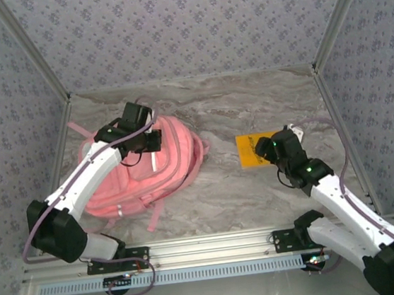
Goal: Pack the student bag
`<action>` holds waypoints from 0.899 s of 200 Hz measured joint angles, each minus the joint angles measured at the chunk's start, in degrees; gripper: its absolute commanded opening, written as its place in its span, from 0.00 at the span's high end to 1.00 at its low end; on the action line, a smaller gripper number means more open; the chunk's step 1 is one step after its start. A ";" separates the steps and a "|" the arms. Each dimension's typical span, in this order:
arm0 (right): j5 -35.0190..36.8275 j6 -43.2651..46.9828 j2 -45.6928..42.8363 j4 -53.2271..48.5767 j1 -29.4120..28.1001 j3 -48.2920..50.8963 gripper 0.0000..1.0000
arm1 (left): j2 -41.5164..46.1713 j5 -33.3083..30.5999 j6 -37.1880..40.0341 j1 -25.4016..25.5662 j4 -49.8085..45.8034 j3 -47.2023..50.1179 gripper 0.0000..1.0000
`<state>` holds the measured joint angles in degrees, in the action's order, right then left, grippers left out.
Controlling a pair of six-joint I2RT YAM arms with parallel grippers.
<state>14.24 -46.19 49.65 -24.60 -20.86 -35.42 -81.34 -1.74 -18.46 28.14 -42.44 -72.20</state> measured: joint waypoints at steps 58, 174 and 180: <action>-14.21 -13.27 8.61 3.43 12.57 5.40 0.32 | 3.45 -0.81 -1.18 0.04 0.81 1.18 0.45; -11.61 14.56 50.75 0.31 21.00 -32.28 0.15 | 11.93 4.59 -0.42 0.90 6.64 8.68 0.39; -11.89 15.76 52.06 -0.09 21.38 -33.75 0.15 | 11.96 4.90 -0.24 0.92 6.67 8.81 0.39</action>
<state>2.35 -30.44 101.71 -24.69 0.51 -69.17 -69.38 3.16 -18.70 29.06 -35.77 -63.40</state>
